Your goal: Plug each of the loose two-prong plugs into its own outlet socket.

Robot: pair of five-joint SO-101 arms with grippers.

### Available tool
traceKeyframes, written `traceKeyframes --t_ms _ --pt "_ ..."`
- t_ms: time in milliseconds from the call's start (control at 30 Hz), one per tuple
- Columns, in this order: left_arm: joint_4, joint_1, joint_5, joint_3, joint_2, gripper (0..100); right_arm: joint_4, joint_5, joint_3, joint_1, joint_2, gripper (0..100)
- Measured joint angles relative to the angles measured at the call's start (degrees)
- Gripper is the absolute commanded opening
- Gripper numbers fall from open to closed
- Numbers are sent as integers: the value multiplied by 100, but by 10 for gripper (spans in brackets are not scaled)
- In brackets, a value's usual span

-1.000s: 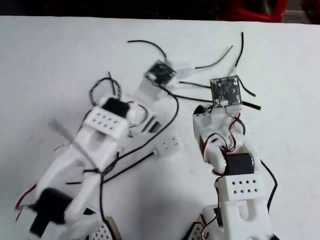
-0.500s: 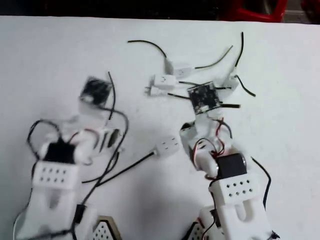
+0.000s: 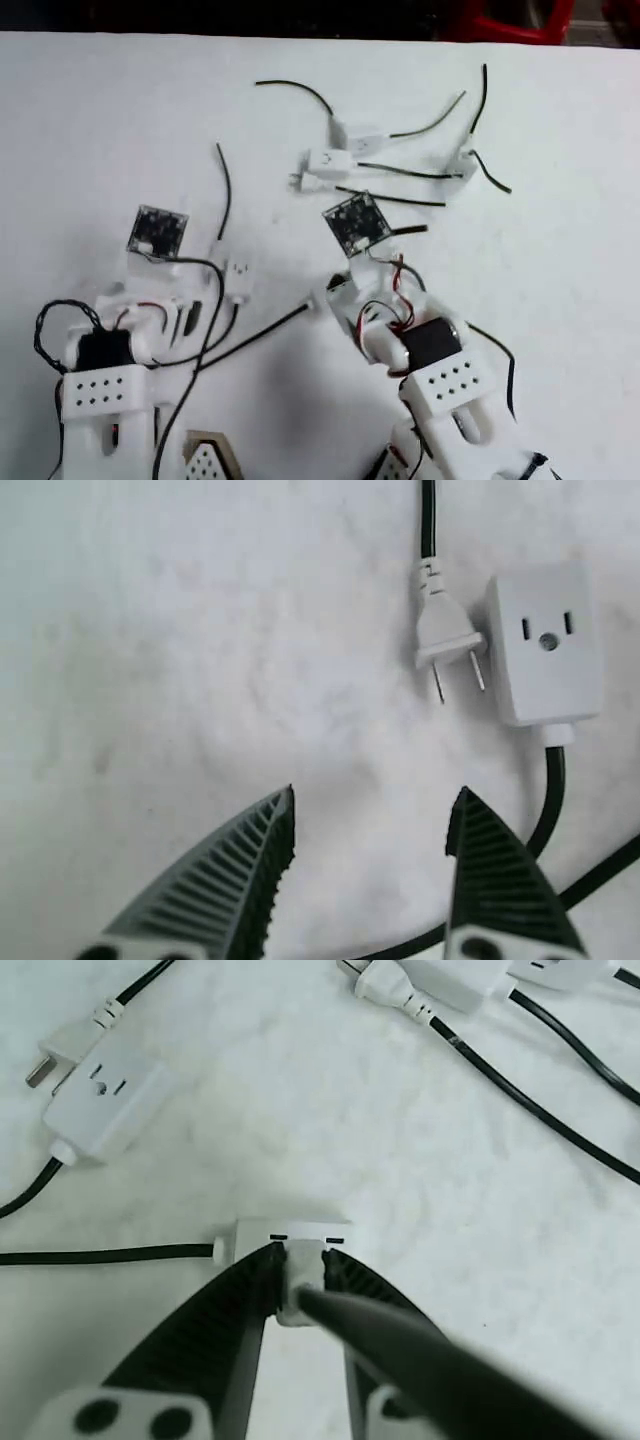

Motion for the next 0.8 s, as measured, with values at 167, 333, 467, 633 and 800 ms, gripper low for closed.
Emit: traceKeyframes --t_ms 167,333,467,633,800 --pt "-299 -123 -176 360 -9 252 -642 0 527 0 0 18" --pt "-316 -185 -264 378 -9 251 -949 0 580 0 0 18" --pt "-316 -185 -264 413 -18 251 -958 0 589 0 0 18" --pt "-316 -185 -264 413 -18 250 -1143 9 853 0 0 17" --pt "-316 -185 -264 413 -18 250 -1574 193 976 211 264 17"
